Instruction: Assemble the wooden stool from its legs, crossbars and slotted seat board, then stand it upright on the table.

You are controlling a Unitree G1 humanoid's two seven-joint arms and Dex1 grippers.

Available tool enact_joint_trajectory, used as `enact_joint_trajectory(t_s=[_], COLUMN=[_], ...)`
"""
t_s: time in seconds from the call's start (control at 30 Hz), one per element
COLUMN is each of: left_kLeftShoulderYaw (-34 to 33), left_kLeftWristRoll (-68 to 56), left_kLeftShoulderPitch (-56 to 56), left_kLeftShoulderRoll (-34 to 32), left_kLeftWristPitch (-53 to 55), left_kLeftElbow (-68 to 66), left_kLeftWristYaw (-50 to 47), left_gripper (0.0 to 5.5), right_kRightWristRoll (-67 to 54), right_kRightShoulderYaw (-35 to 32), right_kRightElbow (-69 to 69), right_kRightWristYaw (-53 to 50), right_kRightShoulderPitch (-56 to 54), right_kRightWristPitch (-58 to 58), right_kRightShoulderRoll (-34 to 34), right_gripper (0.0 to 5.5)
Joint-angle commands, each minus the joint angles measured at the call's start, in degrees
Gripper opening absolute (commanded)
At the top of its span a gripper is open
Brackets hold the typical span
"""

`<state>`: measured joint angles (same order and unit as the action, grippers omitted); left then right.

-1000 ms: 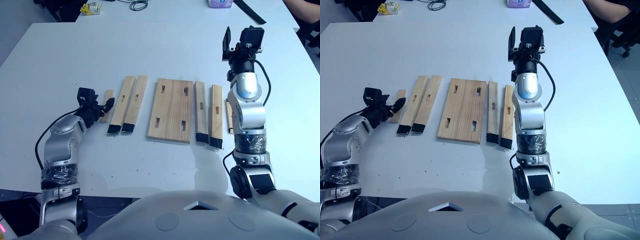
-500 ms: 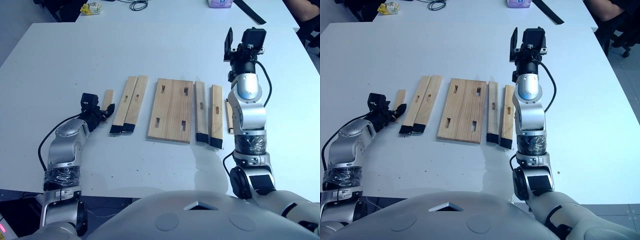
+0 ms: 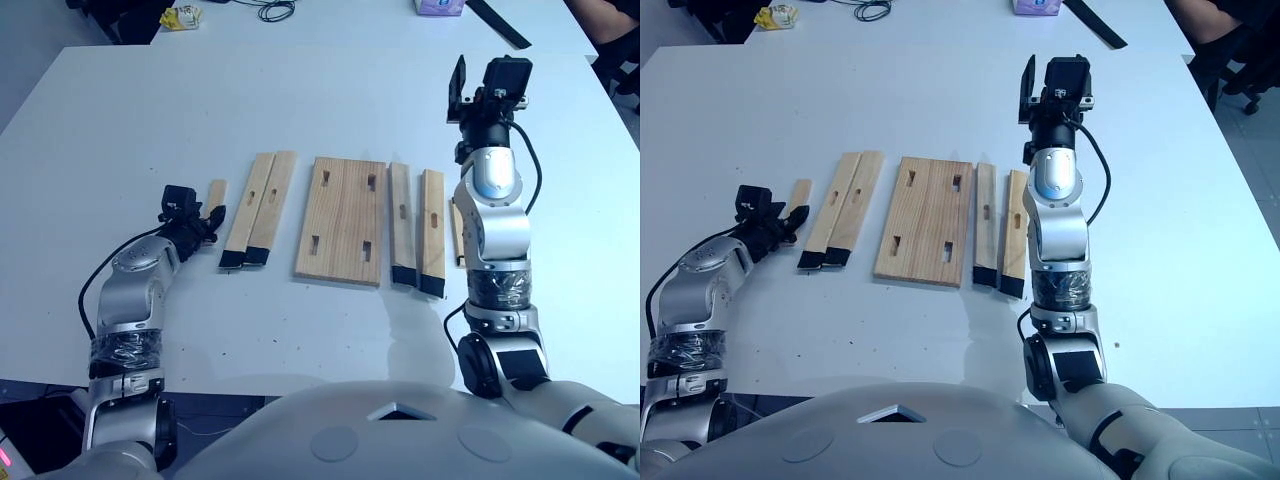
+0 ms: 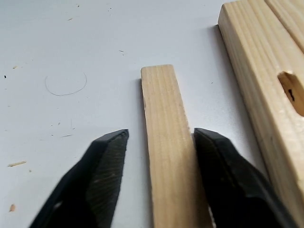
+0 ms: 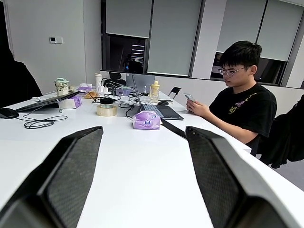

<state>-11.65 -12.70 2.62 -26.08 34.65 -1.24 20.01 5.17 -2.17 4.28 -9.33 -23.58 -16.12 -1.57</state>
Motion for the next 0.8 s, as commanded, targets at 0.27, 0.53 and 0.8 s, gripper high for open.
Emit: enact_joint_trajectory(t_s=[0.27,0.53,0.8], left_kLeftShoulderYaw=[1.0,-6.2,-12.3], left_kLeftWristRoll=[1.7,-7.8,-24.0], left_kLeftShoulderPitch=[-0.9,6.7,9.6], left_kLeftShoulderRoll=[1.8,4.1,6.1], left_kLeftWristPitch=[4.2,3.9,-3.1], left_kLeftElbow=[-0.8,6.0,10.7], left_kLeftWristYaw=[-4.9,-3.5,8.2], left_gripper=[1.32,1.32,1.32], right_kRightWristRoll=[0.1,-6.6,-30.5], right_kRightShoulderYaw=[-0.5,-1.2,-3.2], right_kRightElbow=[-0.3,-1.2,-1.3], right_kRightWristYaw=[-0.2,7.7,36.3], right_kRightShoulderPitch=[-0.3,-1.3,-4.8], right_kRightWristPitch=[0.2,-2.3,-17.9], right_kRightShoulderRoll=[0.1,-0.6,-7.2], right_gripper=[3.21,3.21,3.21])
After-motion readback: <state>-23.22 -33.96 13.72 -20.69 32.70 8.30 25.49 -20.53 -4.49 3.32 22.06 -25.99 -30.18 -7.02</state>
